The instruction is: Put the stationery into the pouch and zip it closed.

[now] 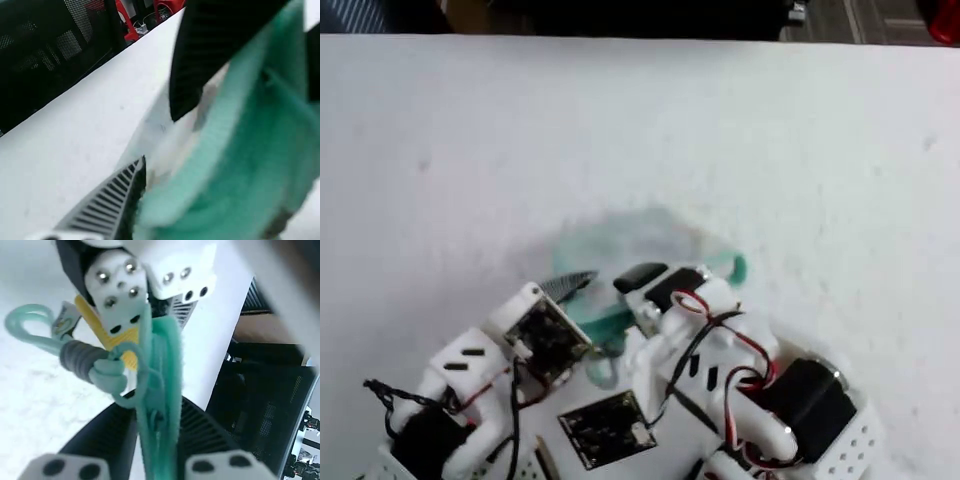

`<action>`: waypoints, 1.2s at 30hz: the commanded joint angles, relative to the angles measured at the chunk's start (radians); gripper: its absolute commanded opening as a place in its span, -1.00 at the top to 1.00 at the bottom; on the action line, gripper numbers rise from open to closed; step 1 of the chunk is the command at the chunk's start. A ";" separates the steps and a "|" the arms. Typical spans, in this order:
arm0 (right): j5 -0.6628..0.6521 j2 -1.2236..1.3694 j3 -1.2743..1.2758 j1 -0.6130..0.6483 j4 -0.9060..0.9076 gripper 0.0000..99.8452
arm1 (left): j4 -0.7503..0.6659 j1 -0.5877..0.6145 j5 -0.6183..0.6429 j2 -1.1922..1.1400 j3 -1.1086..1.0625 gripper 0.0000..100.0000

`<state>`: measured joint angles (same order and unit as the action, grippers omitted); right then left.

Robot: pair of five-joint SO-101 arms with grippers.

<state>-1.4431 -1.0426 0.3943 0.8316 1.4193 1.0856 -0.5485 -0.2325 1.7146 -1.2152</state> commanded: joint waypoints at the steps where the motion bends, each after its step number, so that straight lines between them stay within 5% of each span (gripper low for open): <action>1: 0.015 -0.016 -0.060 0.018 -0.008 0.97 | -0.002 -0.087 -0.003 -0.004 0.041 0.94; 7: 0.017 -0.025 -0.023 -0.008 0.001 0.92 | -0.002 -0.108 -0.003 -0.004 0.041 0.96; 14: 0.226 -0.025 -0.017 -0.120 0.007 0.35 | -0.054 -0.007 0.089 -0.004 0.017 0.96; 27: 0.238 -0.042 -0.035 -0.193 -0.062 0.38 | -0.176 0.077 0.166 -0.005 -0.103 0.96; 36: 0.750 -0.166 -0.003 -0.140 -0.090 0.57 | -0.173 0.077 0.166 -0.004 -0.103 0.96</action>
<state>-0.8569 -1.2037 0.3636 0.6813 1.3640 0.9337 -0.4795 -0.0775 1.7162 -1.3195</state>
